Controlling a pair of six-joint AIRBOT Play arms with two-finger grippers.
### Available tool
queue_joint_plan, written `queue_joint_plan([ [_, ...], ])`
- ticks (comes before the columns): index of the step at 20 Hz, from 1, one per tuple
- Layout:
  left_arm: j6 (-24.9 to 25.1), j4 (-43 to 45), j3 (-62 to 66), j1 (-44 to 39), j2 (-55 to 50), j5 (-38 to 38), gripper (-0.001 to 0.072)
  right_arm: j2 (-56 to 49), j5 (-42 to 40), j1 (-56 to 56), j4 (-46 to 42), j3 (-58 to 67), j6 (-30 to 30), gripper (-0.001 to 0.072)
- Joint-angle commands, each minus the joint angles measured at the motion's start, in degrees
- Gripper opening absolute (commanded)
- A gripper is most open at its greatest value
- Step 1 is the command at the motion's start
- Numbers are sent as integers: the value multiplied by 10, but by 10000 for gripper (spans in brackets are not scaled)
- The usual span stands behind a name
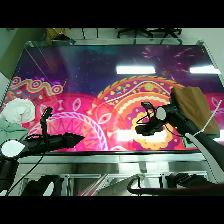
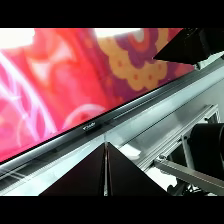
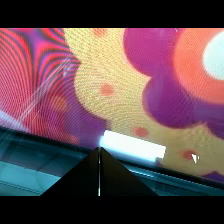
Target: Fold the shirts.
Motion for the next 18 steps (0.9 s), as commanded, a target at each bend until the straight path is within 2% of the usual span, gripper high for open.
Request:
queue_joint_plan([
  [1, 0, 4, 0, 0, 0, 2, 14, 0, 0, 0, 0, 0, 0, 19],
  [8, 0, 5, 0, 0, 0, 2, 14, 0, 0, 0, 0, 0, 0, 19],
  [10, 0, 27, 8, 0, -1, 28, 14, 0, 0, 0, 0, 0, 0, 18],
  [12, -27, 139, 64, 0, -18, 32, 14, 0, 0, 0, 0, 0, 0, 19],
  [13, -55, 222, 108, 0, -36, 21, 17, 0, 0, 0, 0, 0, 0, 18],
  [14, -78, 304, 154, 0, -56, 6, 57, 0, 0, 0, 0, 0, 0, 18],
  [15, -94, 376, 195, 0, -79, -7, 388, 0, 0, 0, 0, 0, 0, 19],
  [16, -141, 484, 246, 0, -112, -15, 696, 0, 0, 0, 0, 0, 0, 19],
  [18, -181, 659, 313, 0, -169, -32, 697, 0, 0, 0, 0, 0, 0, 19],
])
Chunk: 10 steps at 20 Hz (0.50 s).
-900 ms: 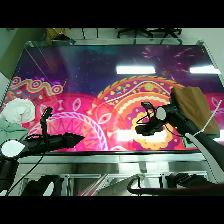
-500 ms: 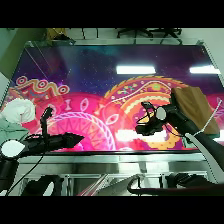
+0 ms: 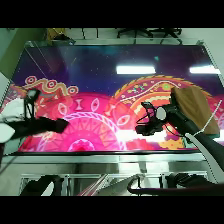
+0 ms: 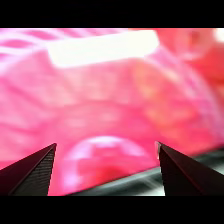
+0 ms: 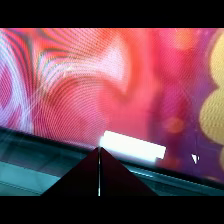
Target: Fold the shirts.
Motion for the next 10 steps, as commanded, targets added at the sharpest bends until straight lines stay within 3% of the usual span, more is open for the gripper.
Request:
queue_joint_plan([
  [1, -81, 341, 116, 0, -94, -31, 697, 0, 0, 0, 0, 0, 0, 19],
  [3, -83, 425, 143, 19, -153, -25, 697, 0, 0, 0, 0, 0, 0, 18],
  [10, -83, 420, 216, 200, -373, 59, 697, 0, 0, 0, 0, 0, 0, 19],
])
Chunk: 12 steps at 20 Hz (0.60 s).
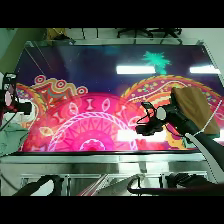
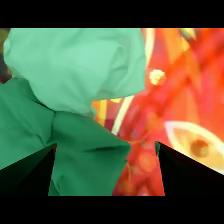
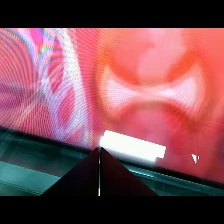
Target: Fold the shirts.
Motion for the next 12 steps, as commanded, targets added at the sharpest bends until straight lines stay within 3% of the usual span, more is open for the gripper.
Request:
queue_joint_plan([
  [1, -3, 25, 56, 70, -117, 40, 697, 0, 0, 0, 0, 0, 0, 19],
  [7, 52, -10, 133, 87, -258, 24, 690, 0, 0, 0, 0, 0, 0, 19],
  [8, 52, -10, 140, 87, -267, 20, 526, 0, 0, 0, 0, 0, 0, 19],
  [9, 52, -10, 146, 87, -273, 13, 223, 0, 0, 0, 0, 0, 0, 19],
  [10, 57, -12, 150, 87, -275, 6, 16, 0, 0, 0, 0, 0, 0, 18],
  [12, 57, -16, 166, 83, -270, -12, 13, 0, 0, 0, 0, 0, 0, 19],
])
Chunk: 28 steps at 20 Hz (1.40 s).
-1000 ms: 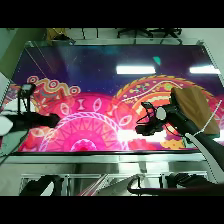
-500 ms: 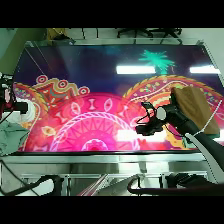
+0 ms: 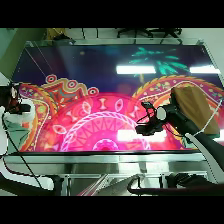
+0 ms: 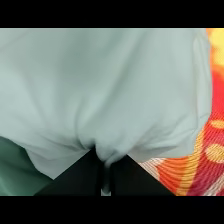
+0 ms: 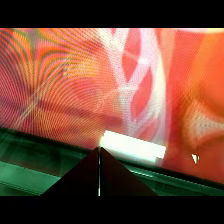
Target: Fold the shirts.
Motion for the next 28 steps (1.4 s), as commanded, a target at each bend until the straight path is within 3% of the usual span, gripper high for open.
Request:
queue_joint_plan([
  [1, 8, -10, 38, -9, -4, -39, 13, 0, 0, 0, 0, 0, 0, 19],
  [4, 15, -79, 116, -52, 51, -78, 14, 0, 0, 0, 0, 0, 0, 19],
  [8, 25, -298, 250, -143, 147, -118, 13, 0, 0, 0, 0, 0, 0, 19],
  [11, 21, -395, 305, -231, 196, -139, 13, 0, 7, 0, 0, 0, 0, 18],
  [15, -1, -409, 249, -356, 216, -144, 13, 0, 11, 0, -1, 0, -32, 18],
  [20, -18, -412, 82, -493, 161, -77, 14, 1, 36, 0, -19, 12, -40, 20],
  [26, -29, -413, 33, -550, 61, -68, 18, 1, 47, -3, -42, 70, -41, 36],
  [27, -21, -412, 49, -545, 57, -84, 19, 1, 52, -10, -41, 89, -40, 164],
  [28, -5, -412, 73, -533, 57, -111, 190, 1, 59, -21, -41, 110, -41, 250],
])
